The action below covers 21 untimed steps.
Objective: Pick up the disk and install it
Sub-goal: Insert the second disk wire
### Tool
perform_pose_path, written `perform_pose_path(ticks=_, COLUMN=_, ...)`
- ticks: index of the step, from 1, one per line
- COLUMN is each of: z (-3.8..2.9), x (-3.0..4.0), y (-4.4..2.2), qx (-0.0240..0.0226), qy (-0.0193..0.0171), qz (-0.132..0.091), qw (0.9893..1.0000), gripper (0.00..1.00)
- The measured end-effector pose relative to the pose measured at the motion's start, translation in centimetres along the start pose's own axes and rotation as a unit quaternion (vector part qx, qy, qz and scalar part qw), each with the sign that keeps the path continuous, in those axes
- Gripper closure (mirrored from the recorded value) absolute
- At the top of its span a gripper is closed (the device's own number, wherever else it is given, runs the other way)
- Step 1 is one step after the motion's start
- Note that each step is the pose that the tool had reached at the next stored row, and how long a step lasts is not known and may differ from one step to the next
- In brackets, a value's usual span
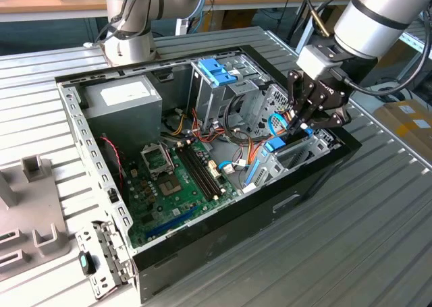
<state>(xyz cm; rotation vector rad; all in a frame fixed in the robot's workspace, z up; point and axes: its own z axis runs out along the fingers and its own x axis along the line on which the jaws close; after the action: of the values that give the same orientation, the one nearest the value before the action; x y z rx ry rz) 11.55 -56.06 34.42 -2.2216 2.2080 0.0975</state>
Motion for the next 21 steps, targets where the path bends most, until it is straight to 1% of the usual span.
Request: perform_pose_path(ticks=21, z=0.89, x=0.04, y=-0.04, qx=-0.0001, qy=0.0001, qz=-0.001, qw=1.0000, gripper=0.84)
